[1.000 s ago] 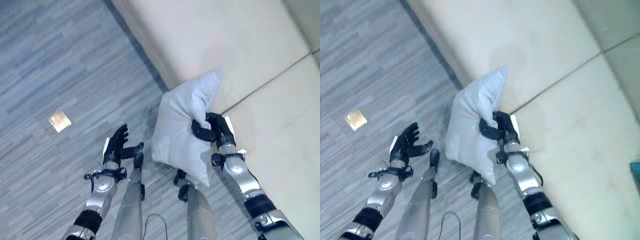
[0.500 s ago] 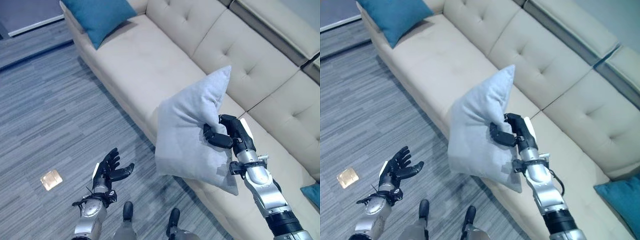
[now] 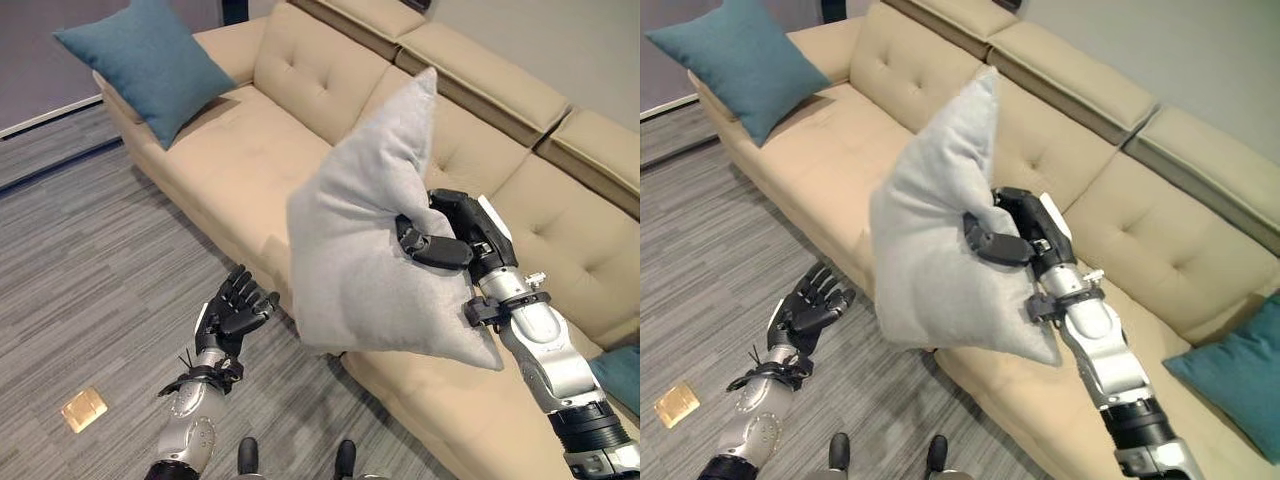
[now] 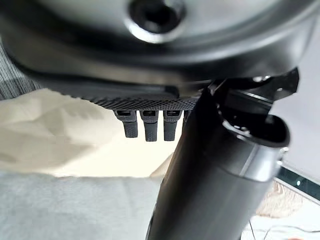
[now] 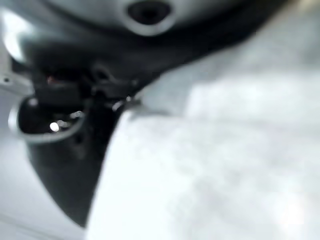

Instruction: Pick up all the scattered cushions and arrange them neatly on the sofa.

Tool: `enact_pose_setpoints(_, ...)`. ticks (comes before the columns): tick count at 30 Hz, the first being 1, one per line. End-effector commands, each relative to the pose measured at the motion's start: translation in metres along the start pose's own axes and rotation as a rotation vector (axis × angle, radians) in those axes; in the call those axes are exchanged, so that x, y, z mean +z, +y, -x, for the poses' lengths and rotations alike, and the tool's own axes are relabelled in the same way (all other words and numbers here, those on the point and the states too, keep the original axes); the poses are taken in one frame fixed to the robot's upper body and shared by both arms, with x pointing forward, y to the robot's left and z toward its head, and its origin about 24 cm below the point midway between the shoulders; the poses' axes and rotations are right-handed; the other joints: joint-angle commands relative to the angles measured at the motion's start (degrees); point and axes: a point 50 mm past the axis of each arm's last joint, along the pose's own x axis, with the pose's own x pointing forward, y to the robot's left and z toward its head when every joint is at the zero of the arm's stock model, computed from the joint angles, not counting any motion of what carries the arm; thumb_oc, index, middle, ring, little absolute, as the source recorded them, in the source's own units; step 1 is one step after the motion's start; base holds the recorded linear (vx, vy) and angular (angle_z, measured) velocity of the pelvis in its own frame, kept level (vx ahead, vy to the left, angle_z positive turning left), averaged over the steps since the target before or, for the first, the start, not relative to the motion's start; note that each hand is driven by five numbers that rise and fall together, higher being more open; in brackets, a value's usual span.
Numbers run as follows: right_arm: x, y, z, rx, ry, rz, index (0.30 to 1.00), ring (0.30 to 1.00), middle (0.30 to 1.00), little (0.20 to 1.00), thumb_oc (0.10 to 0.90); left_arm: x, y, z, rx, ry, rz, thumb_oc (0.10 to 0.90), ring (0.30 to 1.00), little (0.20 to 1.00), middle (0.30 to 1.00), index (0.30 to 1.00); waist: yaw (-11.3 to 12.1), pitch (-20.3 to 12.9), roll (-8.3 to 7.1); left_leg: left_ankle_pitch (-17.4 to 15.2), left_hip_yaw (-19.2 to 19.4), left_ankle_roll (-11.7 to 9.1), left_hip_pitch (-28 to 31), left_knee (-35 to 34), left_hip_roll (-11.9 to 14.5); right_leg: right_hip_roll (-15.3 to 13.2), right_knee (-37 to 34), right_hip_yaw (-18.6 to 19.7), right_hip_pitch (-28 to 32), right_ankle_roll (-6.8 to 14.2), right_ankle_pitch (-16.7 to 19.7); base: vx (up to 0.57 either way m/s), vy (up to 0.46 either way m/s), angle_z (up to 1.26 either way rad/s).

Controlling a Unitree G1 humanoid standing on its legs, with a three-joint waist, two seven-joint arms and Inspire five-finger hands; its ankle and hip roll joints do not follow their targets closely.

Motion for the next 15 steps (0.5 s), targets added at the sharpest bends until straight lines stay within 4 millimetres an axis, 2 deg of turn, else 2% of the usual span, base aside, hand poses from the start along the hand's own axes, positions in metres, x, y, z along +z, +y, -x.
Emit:
enact_pose_setpoints(1,0.102,-0.008,-0.029,0.009,-0.554,-0.117,0.300,0.300,0.300,0.300,0.400,0.015,-0.005,-0.009,-0.088,-0.085,-0.063,0.800,0.900,0.900,0.900,0.900,0.3,-12.9,0.34,-7.1,-1.0,-0.5,2.8,0.1,-0.6,-1.4,2.0,-2.7,0.8,5.3,-2.0,0.03,0.027,-0.15)
enact_pose_setpoints(2,0.106,-0.006,-0.030,0.021,-0.573,-0.126,0.300,0.300,0.300,0.300,0.400,0.013,-0.003,-0.010,-0.083,-0.077,-0.048,0.800,0.900,0.900,0.900,0.900,0.2,-13.0,0.51,-7.1,-0.8,-0.5,3.0,0.1,-0.6,-1.3,1.9,-2.6,1.0,5.3,-1.9,0.05,0.049,-0.10)
enact_pose_setpoints(4,0.142,0.009,-0.037,0.126,-0.723,-0.164,0.300,0.300,0.300,0.300,0.400,0.007,-0.004,-0.009,-0.119,-0.045,0.022,0.800,0.900,0.900,0.900,0.900,-0.3,-13.7,1.17,-7.5,0.2,-0.4,3.9,0.1,-0.7,-1.4,1.4,-2.0,1.5,5.4,-1.6,0.04,0.057,-0.20)
enact_pose_setpoints(10,0.163,0.020,-0.038,0.186,-0.812,-0.177,0.300,0.300,0.300,0.300,0.400,0.008,-0.014,-0.014,-0.158,-0.056,0.030,0.800,0.900,0.900,0.900,0.900,-0.4,-14.1,1.34,-7.4,0.4,-0.4,4.0,0.1,-0.7,-1.4,1.3,-1.6,1.6,5.6,-1.3,0.01,0.010,-0.06)
enact_pose_setpoints(15,0.170,0.020,-0.037,0.203,-0.842,-0.176,0.300,0.300,0.300,0.300,0.400,0.006,-0.014,-0.013,-0.154,-0.053,0.048,0.800,0.900,0.900,0.900,0.900,-0.3,-14.3,1.38,-7.4,0.8,-0.4,4.0,0.1,-0.6,-1.5,1.2,-1.6,1.5,5.7,-1.2,0.01,0.007,-0.06)
